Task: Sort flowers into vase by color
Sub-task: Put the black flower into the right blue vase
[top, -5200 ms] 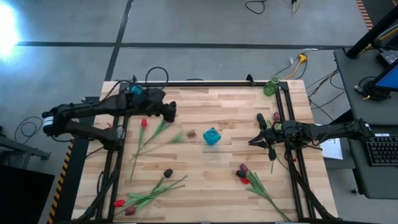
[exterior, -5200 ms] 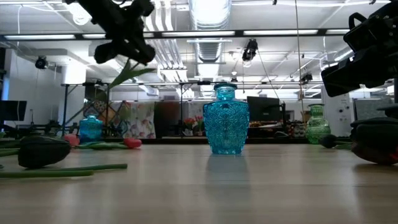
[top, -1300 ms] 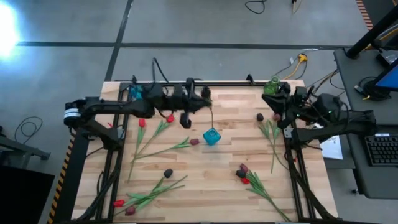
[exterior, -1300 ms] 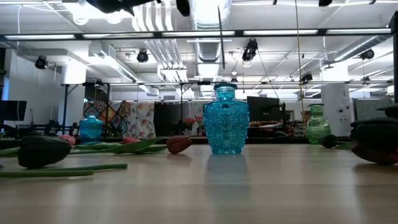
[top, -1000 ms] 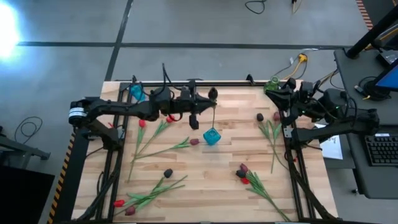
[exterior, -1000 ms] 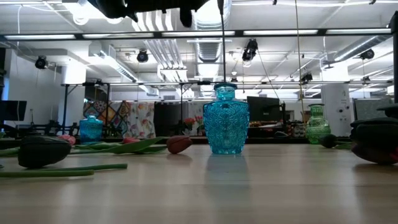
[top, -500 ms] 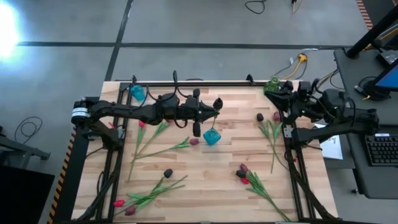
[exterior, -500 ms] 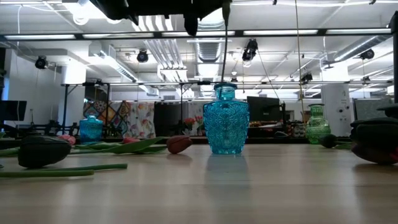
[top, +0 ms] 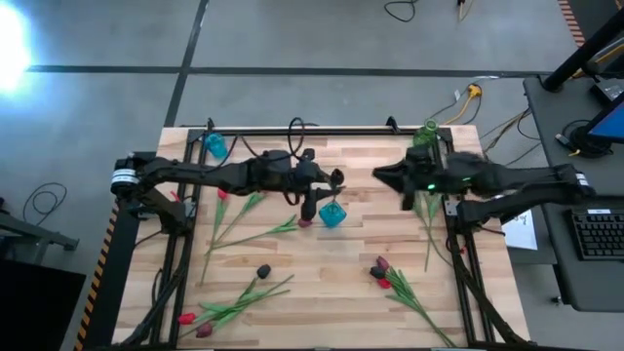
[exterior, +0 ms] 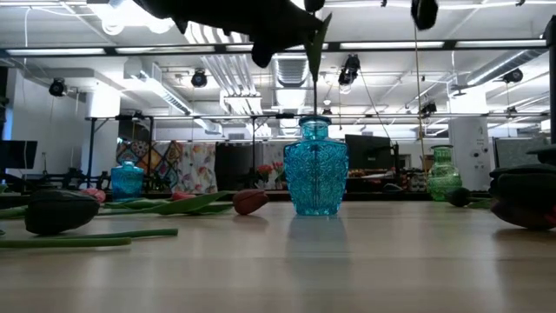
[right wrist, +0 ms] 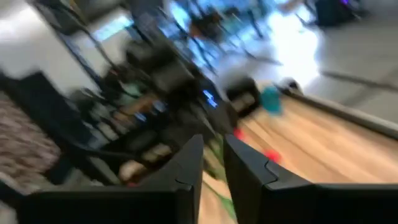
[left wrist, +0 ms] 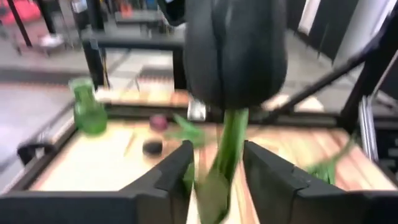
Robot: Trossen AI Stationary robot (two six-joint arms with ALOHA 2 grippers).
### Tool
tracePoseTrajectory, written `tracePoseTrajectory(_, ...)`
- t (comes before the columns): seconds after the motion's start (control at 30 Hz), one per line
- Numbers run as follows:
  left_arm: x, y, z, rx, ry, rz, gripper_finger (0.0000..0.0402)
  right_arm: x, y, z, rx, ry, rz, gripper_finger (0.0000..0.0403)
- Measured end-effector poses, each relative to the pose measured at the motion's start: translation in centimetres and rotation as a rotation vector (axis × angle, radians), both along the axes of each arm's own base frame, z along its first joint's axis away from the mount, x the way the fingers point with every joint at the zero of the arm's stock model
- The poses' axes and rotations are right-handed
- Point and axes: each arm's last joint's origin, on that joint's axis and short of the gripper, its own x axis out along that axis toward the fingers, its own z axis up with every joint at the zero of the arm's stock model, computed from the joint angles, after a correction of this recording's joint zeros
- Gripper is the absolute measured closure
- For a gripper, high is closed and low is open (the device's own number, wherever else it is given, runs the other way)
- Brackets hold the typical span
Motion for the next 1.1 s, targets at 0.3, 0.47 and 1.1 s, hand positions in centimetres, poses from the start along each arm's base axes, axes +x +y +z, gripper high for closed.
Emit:
tracePoseTrajectory(0.3,-0.8,-0.7,3.3,0.033,0.204,-0.017,0.0233,1.0,0.7,-3.4,0.085,0.276,-0.044,0.0322)
tracePoseTrajectory(0.47,-1.8,-0.9,4.3,0.063,0.372,0.057,0.0233,1.1,2.2,-6.0,0.241,0.475,-0.092,0.0348)
tracePoseTrajectory(1.1,-5.2,-5.9,7.3,0.007,0.548,0.342,0.0241,1.9,10.4,-10.6,0.262,0.73,0.081,0.0376)
